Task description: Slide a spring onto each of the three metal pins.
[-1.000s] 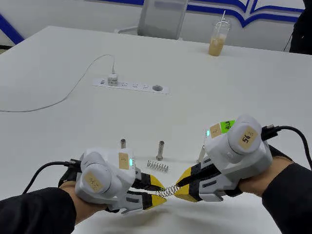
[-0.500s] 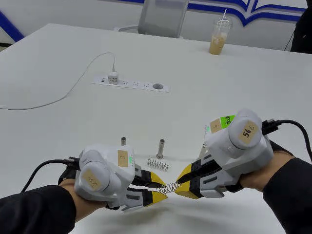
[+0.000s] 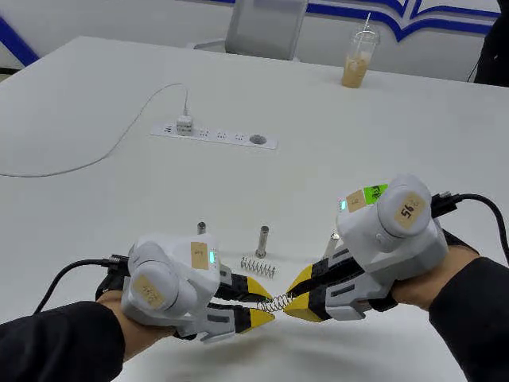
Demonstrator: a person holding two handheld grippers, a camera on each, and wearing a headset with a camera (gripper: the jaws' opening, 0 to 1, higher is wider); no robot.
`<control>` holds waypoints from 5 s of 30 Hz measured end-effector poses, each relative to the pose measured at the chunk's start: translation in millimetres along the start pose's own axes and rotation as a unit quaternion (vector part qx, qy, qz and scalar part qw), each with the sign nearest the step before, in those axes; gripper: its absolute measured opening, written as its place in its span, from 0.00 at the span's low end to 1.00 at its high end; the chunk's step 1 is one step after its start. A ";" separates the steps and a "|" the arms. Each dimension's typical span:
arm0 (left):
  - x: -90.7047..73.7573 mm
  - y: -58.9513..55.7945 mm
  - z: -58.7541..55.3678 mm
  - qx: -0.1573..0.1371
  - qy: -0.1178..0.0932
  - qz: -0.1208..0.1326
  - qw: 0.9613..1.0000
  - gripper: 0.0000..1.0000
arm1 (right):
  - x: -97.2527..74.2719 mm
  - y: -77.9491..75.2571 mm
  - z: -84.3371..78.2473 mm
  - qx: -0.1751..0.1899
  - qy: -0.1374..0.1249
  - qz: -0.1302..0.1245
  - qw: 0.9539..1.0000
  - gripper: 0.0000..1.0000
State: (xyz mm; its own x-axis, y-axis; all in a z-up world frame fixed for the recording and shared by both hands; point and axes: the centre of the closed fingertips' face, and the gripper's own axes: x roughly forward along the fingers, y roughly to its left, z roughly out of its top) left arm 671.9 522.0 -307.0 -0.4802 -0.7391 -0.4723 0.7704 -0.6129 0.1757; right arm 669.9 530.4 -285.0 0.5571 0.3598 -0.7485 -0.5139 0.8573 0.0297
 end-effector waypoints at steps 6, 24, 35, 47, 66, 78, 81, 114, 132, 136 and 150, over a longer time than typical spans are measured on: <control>1.6 -1.3 0.6 -0.001 -0.001 0.000 1.000 0.11 | -0.6 1.2 3.0 -0.010 0.007 0.002 1.000 0.12; -5.0 -0.5 2.5 -0.031 -0.008 0.001 0.999 0.23 | -15.9 -14.5 -1.3 -0.018 0.036 -0.014 0.999 0.12; -22.1 5.0 -9.2 -0.061 -0.007 0.017 0.998 0.31 | -23.5 -21.1 -7.5 -0.015 0.052 -0.018 0.998 0.12; -48.1 17.0 -22.5 -0.100 -0.011 0.059 0.993 0.39 | -40.0 -37.0 -13.0 -0.010 0.066 -0.032 0.997 0.12; -78.6 33.8 -38.1 -0.143 -0.024 0.123 0.982 0.47 | -62.6 -59.7 -18.5 -0.008 0.095 -0.050 0.994 0.12; -89.6 38.2 -45.3 -0.162 -0.025 0.148 0.975 0.52 | -77.5 -83.7 -18.4 -0.019 0.129 -0.068 0.989 0.12; -90.1 38.1 -45.9 -0.164 -0.024 0.151 0.975 0.52 | -79.3 -92.4 -18.2 -0.025 0.143 -0.072 0.987 0.12; -95.4 37.6 -47.4 -0.175 -0.026 0.156 0.972 0.53 | -60.6 -121.6 -32.4 -0.050 0.255 -0.051 0.964 0.12; -95.5 36.9 -47.1 -0.175 -0.029 0.157 0.971 0.52 | -39.2 -124.5 -45.1 -0.051 0.312 -0.022 0.948 0.12; -95.3 36.9 -47.2 -0.176 -0.029 0.159 0.971 0.52 | -35.7 -124.8 -49.2 -0.048 0.316 -0.021 0.947 0.12; -93.7 36.5 -47.5 -0.178 -0.030 0.160 0.970 0.52 | -22.0 -123.6 -62.4 -0.033 0.321 -0.015 0.947 0.12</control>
State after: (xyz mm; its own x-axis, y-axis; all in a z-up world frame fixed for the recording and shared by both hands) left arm 764.9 582.2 -297.3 -0.2076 -0.8973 -0.3895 0.9752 -0.2213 -0.0099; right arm 680.5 393.5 -313.6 0.0723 0.0204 -0.9972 -0.5558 0.8310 -0.0233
